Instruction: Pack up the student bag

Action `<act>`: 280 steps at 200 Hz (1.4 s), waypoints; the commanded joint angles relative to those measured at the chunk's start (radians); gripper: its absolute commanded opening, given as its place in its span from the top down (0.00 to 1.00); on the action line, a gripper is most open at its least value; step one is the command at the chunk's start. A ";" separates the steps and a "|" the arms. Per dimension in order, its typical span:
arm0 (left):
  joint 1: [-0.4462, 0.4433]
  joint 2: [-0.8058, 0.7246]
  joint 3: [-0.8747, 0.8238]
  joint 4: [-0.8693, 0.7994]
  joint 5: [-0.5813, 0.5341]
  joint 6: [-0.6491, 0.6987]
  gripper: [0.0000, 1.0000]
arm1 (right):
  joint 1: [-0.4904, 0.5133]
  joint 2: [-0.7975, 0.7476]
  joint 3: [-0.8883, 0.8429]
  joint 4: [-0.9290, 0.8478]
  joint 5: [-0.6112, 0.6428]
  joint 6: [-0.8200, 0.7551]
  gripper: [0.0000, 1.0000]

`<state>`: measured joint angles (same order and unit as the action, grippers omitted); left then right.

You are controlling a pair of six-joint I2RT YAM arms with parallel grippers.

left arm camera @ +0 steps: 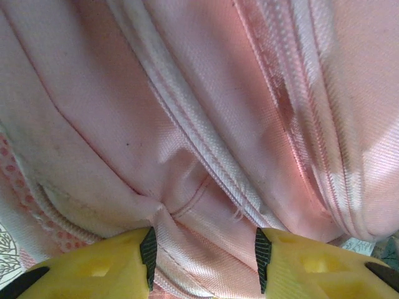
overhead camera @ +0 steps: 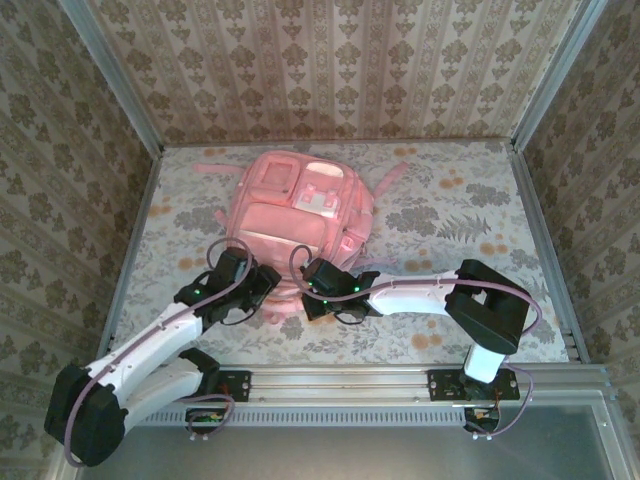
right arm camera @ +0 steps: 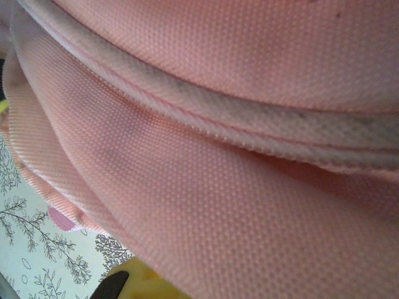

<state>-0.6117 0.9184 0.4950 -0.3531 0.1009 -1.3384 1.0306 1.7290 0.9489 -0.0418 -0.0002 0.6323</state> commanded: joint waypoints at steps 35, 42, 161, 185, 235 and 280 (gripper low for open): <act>-0.063 -0.046 0.032 -0.170 -0.075 -0.092 0.52 | 0.008 0.002 0.004 0.012 0.003 -0.003 1.00; -0.070 -0.062 0.025 -0.178 -0.078 -0.110 0.51 | 0.008 0.003 0.005 0.013 0.004 -0.005 1.00; -0.078 0.027 0.031 -0.075 -0.158 -0.110 0.52 | 0.008 0.021 -0.010 0.068 -0.018 0.010 1.00; -0.068 0.043 0.049 -0.070 -0.198 -0.098 0.61 | 0.008 0.022 -0.012 0.057 -0.012 0.006 1.00; -0.027 -0.011 0.055 -0.127 -0.284 -0.046 0.96 | 0.008 -0.015 -0.040 0.018 0.022 -0.004 1.00; 0.024 -0.070 0.048 -0.155 -0.285 -0.006 1.00 | 0.004 -0.063 -0.083 -0.030 0.067 -0.028 1.00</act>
<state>-0.6243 0.8871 0.5209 -0.4778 -0.0940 -1.3857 1.0348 1.7042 0.9108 0.0166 0.0116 0.6243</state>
